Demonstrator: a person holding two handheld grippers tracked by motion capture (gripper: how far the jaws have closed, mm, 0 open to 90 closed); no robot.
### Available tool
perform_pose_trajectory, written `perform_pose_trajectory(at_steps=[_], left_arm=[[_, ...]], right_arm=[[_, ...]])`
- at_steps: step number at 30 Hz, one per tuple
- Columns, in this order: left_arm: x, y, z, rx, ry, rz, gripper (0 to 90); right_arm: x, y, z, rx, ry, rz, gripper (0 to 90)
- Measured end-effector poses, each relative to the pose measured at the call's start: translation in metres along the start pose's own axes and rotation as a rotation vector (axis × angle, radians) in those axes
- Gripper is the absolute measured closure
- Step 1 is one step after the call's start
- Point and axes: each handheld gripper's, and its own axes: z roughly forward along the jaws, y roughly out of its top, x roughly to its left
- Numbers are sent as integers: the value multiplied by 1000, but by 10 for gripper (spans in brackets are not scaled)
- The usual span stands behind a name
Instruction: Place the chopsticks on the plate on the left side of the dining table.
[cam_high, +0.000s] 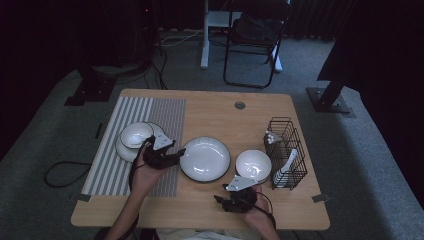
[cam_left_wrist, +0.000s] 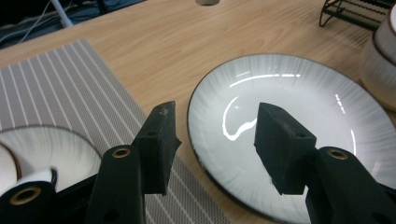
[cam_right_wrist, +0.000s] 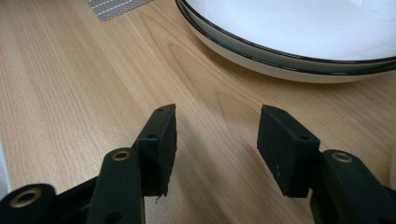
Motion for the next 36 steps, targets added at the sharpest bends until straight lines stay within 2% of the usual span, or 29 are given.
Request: perform_pose_trajectory(at_steps=[8,18,36], left_arm=[[-8,20,6,-12,-29,47,497],[-16,43,12,-41,-63,75,497],[-32,76,28,-57,-126,134,497]], right_arm=[[1,-1,2,3,6,3,455],[1,-2,4,6,12,11,454],[-2,-4,4,2,13,23,450]])
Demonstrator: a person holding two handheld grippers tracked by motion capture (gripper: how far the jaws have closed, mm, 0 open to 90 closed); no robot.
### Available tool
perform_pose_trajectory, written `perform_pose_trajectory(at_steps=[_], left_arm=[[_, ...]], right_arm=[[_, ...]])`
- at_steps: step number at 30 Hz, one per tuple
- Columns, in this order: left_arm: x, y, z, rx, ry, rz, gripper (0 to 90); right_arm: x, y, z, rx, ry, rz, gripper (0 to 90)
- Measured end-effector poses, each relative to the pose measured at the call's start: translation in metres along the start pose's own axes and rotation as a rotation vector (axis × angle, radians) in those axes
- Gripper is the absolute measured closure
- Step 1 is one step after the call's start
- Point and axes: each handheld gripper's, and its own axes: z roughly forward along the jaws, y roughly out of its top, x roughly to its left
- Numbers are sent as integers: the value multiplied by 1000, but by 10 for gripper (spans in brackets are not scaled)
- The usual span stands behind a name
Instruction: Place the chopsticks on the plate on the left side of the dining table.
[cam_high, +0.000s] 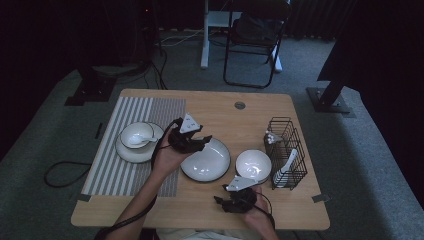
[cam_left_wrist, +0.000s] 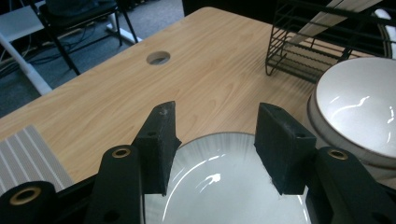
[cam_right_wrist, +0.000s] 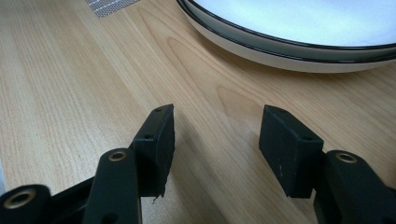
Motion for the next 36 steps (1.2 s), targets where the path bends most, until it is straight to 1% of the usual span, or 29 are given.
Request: perform_pose_trajectory(at_steps=[3,10,18,26,36], left_arm=[[-1,5,3,1,-8,14,497],[-3,18,11,-4,-29,27,498],[-11,30,19,-5,-50,60,498],[-17,40,26,-5,-70,76,498],[-25,53,42,-2,-104,108,498]], right_arm=[[-1,0,0,0,0,2,449],[-1,-1,0,-5,-1,2,448],[-2,-2,0,-11,-4,-2,442],[-2,-3,-1,-15,-6,-2,442],[-2,-3,-1,-14,-9,-2,440]])
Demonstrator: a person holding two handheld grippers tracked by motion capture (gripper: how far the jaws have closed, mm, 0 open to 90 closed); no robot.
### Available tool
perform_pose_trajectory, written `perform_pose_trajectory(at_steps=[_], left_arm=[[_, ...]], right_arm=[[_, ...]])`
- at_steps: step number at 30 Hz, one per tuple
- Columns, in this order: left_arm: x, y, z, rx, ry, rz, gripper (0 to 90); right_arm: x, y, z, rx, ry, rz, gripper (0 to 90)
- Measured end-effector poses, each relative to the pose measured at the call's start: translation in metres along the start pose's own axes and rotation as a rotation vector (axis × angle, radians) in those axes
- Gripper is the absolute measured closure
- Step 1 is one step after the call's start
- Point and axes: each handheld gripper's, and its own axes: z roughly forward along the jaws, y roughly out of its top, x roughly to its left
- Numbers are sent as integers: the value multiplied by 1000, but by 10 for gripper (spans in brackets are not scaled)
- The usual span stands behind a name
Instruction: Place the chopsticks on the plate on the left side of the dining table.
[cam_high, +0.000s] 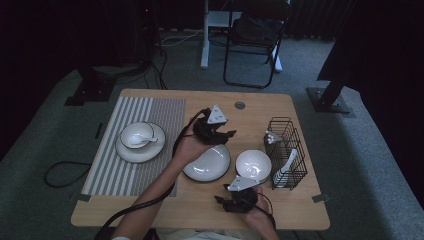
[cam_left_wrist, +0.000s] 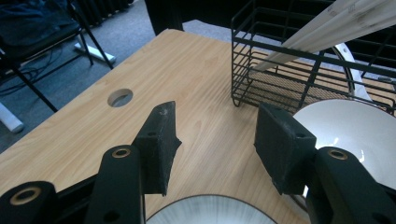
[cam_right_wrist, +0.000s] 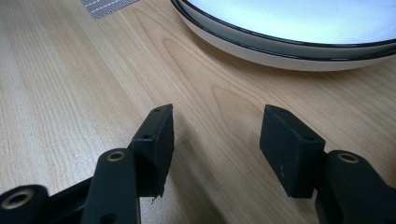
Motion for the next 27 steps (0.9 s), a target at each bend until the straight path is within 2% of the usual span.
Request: perform_pose_trajectory(at_steps=[5,13,27], left_arm=[[-4,5,4,-12,-19,-5,498],[-16,20,11,-21,-48,30,498],[-33,37,24,-27,-91,58,500]], right_arm=[[0,0,0,0,-2,0,439],[1,-1,-1,-1,-5,2,436],[1,-2,-2,-2,-6,6,436]])
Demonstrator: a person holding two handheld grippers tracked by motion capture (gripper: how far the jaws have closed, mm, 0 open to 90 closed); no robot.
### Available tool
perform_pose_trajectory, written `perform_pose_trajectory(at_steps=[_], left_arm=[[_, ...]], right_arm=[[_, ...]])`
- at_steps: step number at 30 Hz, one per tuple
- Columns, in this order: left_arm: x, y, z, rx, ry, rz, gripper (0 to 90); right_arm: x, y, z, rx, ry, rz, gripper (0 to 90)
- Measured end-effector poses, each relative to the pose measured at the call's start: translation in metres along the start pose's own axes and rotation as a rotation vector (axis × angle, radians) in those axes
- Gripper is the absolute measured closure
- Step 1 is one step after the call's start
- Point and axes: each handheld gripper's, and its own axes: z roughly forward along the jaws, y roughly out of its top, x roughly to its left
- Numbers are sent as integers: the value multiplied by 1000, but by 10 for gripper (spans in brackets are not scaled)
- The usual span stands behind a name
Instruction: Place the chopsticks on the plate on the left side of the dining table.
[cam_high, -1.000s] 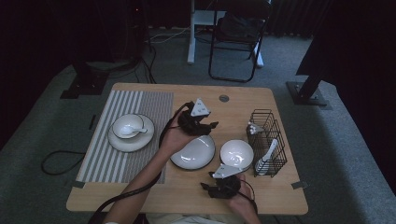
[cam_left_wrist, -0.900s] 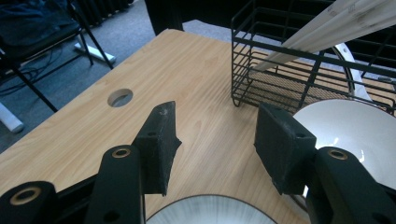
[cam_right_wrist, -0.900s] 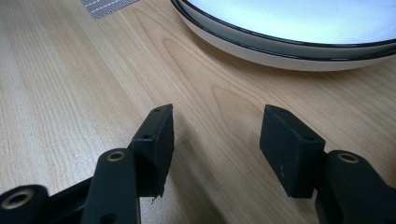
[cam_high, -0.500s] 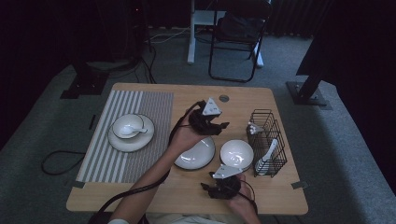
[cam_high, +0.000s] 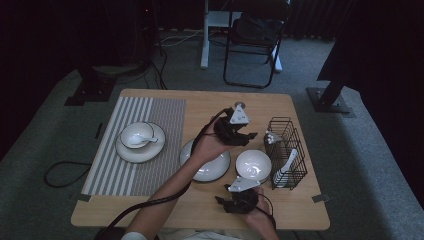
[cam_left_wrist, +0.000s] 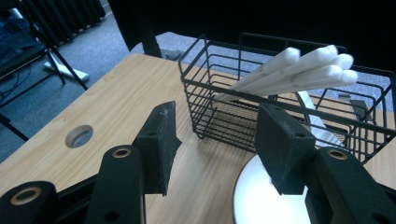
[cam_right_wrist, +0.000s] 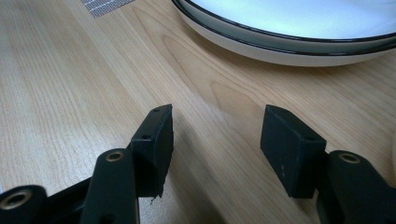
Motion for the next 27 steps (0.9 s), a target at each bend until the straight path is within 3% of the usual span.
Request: perform_pose_trajectory(at_steps=[15,20,27], left_arm=[[-11,17,13,3,-38,32,553],[-14,20,20,15,-40,50,614],[-11,24,29,16,-28,28,763]], right_arm=[[0,0,0,2,-1,-1,433],[0,-1,-1,2,0,2,432],[0,-1,-1,1,3,1,432]])
